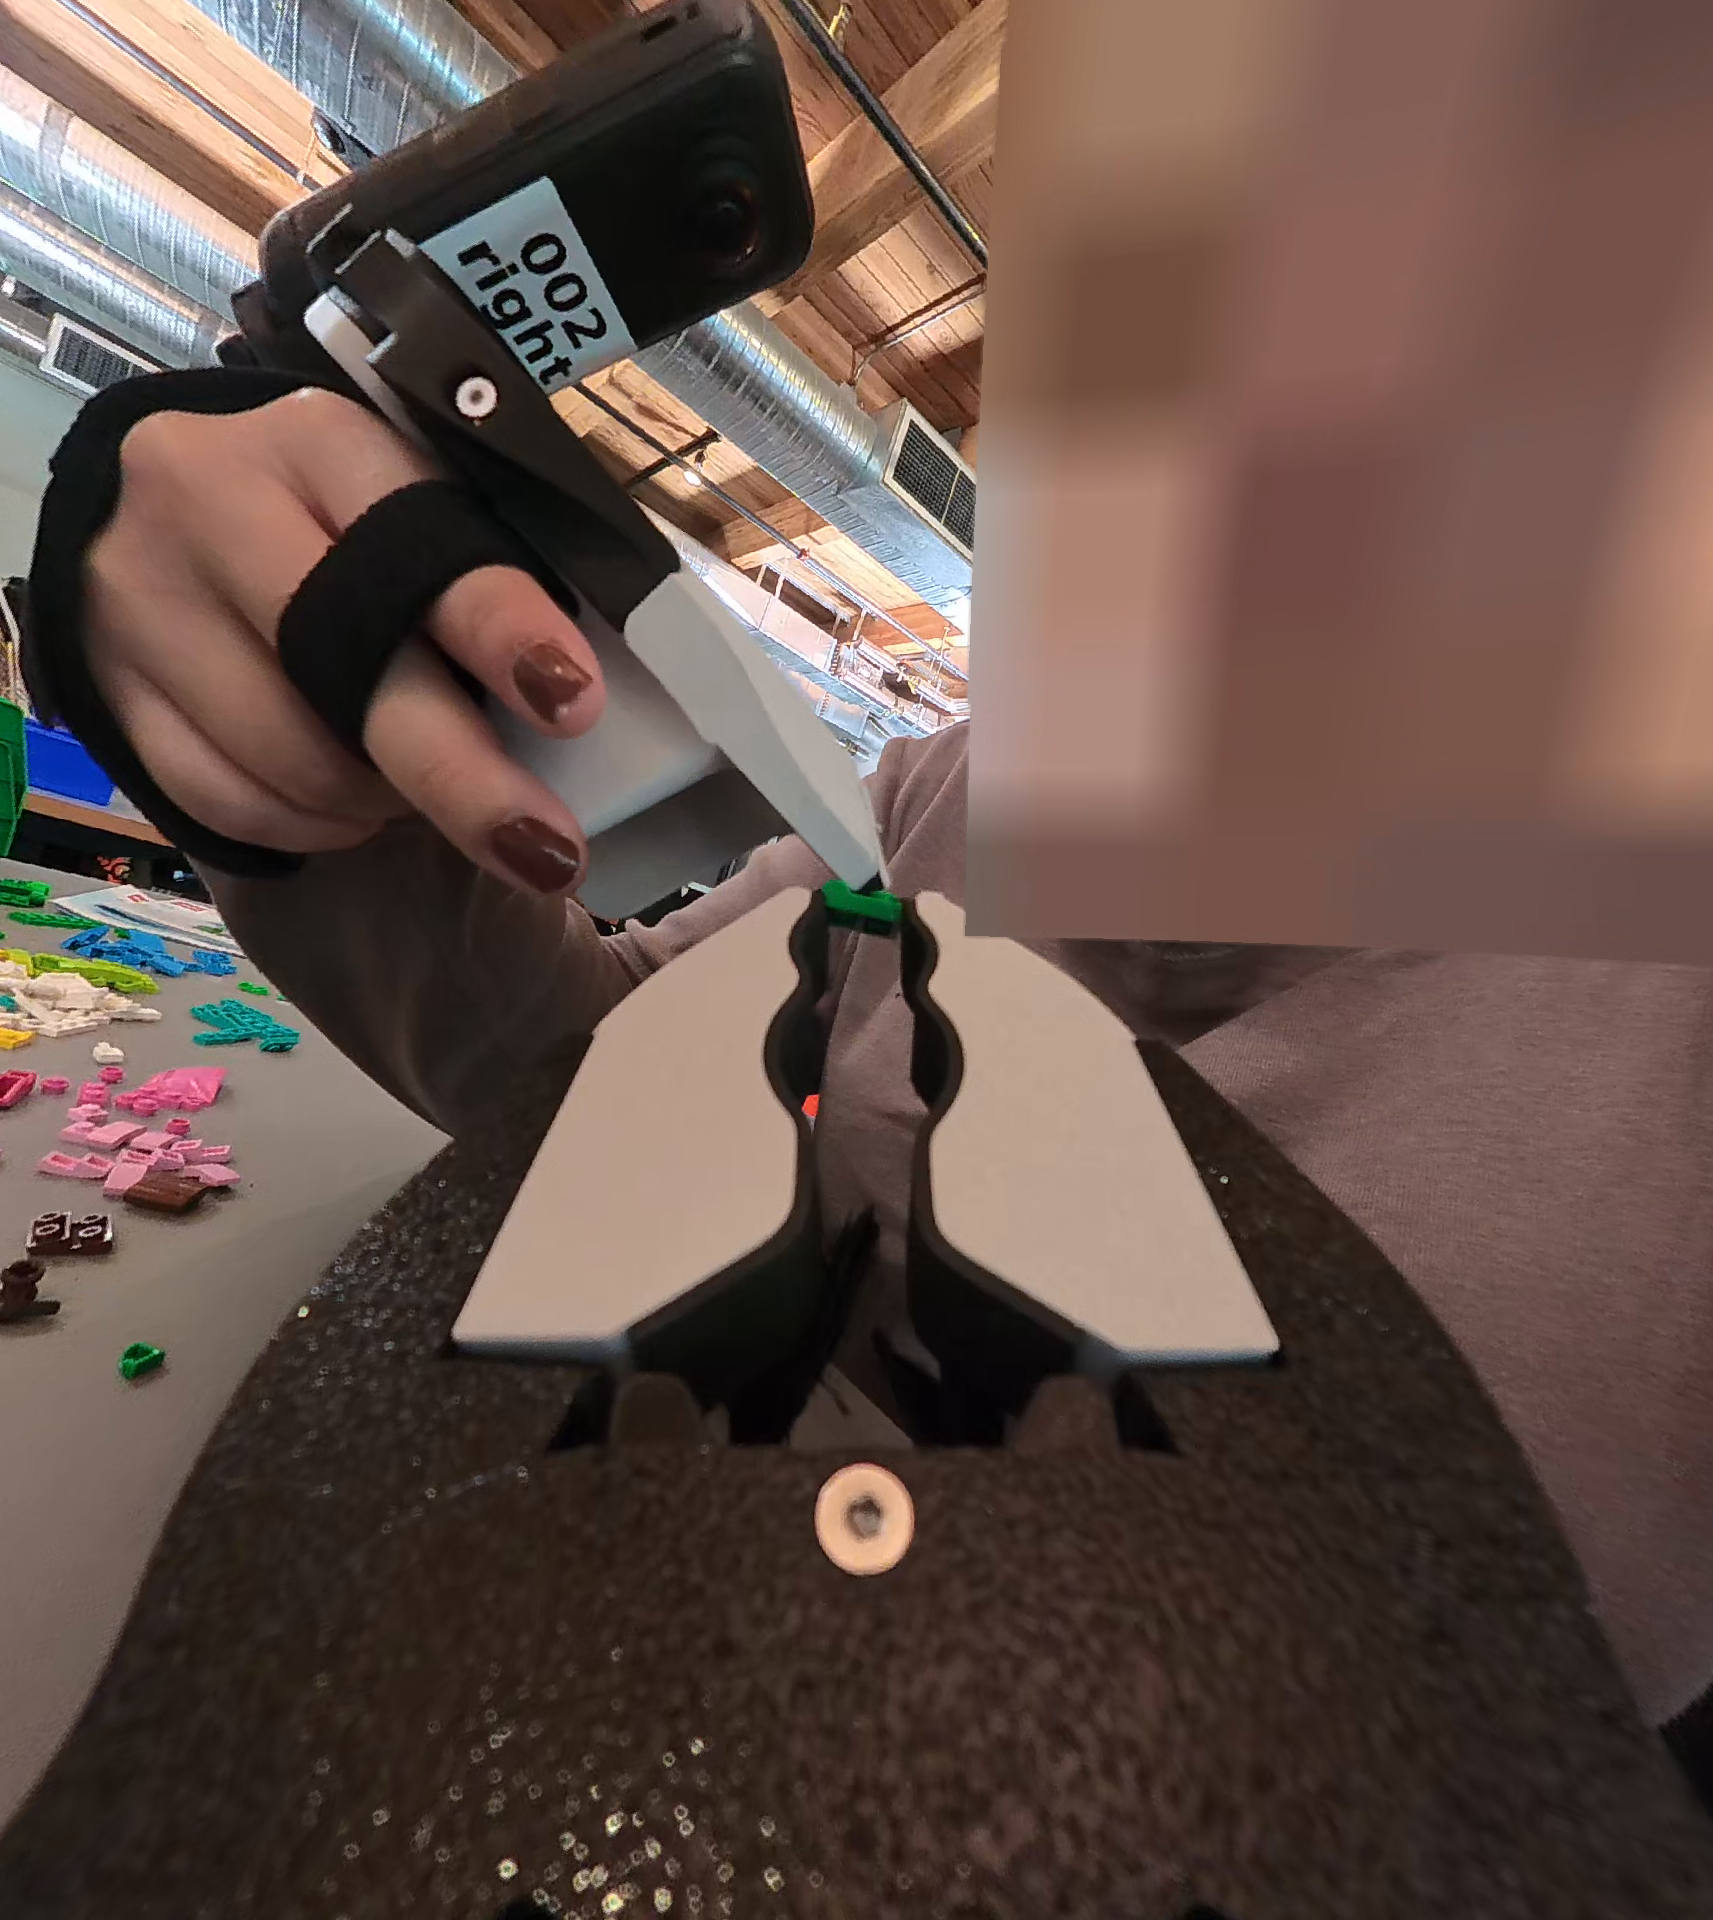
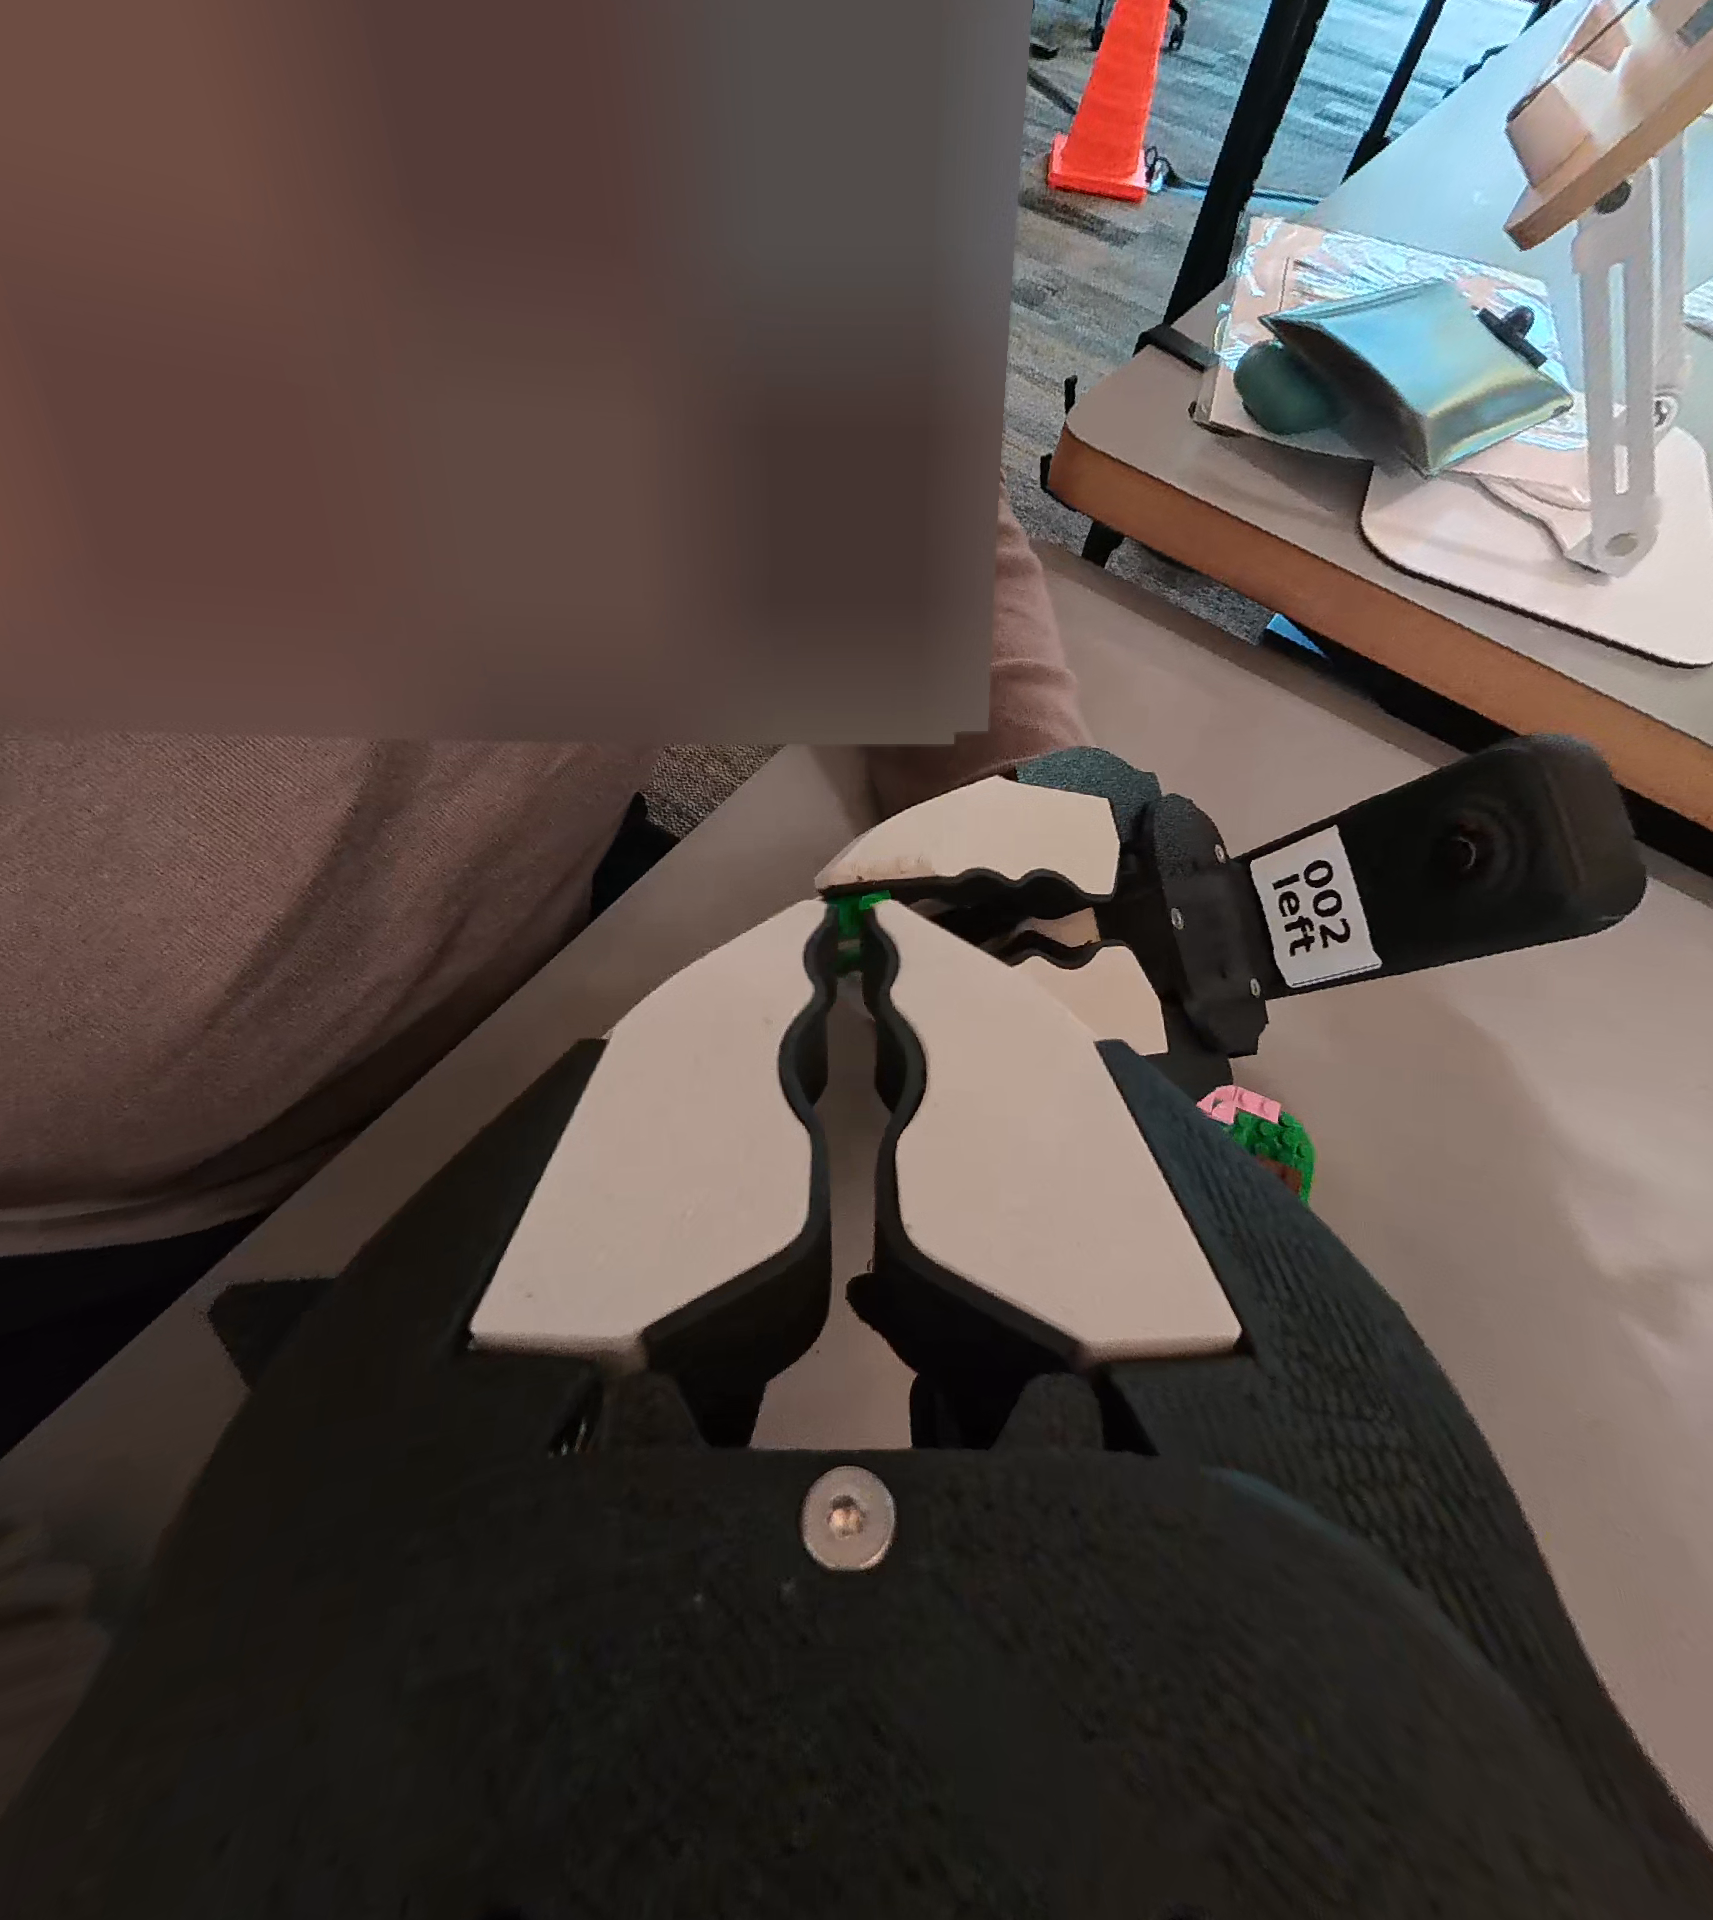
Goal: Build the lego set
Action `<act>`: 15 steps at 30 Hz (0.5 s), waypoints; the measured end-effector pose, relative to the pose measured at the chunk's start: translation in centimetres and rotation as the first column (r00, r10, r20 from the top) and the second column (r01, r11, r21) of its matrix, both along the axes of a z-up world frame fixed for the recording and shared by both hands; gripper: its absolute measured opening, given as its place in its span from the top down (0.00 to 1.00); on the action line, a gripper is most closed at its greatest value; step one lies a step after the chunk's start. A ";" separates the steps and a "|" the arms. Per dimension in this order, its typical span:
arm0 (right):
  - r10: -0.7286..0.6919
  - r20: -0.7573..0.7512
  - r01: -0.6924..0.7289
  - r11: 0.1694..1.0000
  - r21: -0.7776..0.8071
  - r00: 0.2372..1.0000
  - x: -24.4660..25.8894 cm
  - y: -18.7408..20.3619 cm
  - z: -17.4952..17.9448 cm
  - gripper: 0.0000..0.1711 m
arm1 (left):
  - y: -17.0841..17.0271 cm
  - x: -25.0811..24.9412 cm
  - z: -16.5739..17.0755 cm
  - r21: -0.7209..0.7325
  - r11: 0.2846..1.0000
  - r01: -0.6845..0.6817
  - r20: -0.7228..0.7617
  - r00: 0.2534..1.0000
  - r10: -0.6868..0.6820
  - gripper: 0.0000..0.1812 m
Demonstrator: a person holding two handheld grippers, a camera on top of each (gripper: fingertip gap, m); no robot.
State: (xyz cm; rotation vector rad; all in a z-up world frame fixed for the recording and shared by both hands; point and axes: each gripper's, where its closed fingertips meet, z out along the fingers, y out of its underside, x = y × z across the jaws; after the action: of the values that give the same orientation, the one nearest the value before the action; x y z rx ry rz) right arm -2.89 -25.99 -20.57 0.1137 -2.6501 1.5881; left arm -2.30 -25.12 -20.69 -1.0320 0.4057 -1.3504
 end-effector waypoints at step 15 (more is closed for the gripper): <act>-0.278 -0.204 0.294 0.954 0.052 0.939 -2.9 3.4 0.4 0.92 | 1.6 -3.6 -0.1 0.000 0.965 -0.264 -0.028 0.964 0.264 0.93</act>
State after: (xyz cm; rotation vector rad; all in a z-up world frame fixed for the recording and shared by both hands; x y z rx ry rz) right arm -5.77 -22.54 -20.21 -0.1051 -2.4476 1.3065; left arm -5.87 -23.47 -20.81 -1.0687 0.2743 -1.0994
